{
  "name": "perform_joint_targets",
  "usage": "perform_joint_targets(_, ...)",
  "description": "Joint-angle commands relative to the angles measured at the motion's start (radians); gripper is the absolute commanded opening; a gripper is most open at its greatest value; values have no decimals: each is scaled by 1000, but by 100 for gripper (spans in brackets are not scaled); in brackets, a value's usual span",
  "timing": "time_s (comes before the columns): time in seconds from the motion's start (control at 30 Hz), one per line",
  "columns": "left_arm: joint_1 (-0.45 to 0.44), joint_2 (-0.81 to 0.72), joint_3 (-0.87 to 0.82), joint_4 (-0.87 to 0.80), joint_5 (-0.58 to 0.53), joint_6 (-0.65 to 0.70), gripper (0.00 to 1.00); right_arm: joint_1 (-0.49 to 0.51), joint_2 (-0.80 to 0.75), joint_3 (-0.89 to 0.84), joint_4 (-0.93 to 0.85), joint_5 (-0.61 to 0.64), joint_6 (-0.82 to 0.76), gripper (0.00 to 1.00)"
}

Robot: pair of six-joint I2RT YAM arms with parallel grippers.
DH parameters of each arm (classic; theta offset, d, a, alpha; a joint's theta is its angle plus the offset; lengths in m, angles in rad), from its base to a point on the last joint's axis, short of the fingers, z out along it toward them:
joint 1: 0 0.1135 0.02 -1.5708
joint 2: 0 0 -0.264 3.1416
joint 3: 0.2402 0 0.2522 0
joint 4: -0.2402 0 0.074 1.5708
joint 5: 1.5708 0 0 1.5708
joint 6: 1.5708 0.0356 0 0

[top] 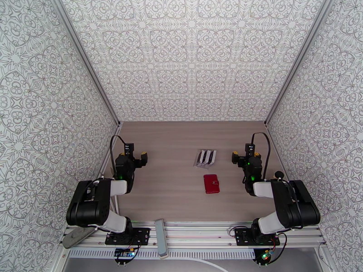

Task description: Put the credit cards into the card holder

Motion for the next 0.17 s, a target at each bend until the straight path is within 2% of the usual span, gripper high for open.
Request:
perform_joint_targets(0.0, 9, 15, -12, 29, 34, -4, 99, -9, 6, -9, 24, -7, -7, 99)
perform_joint_targets(0.13, 13, 15, -14, 30, 36, -5, 99, -8, 6, -13, 33, -4, -9, 99)
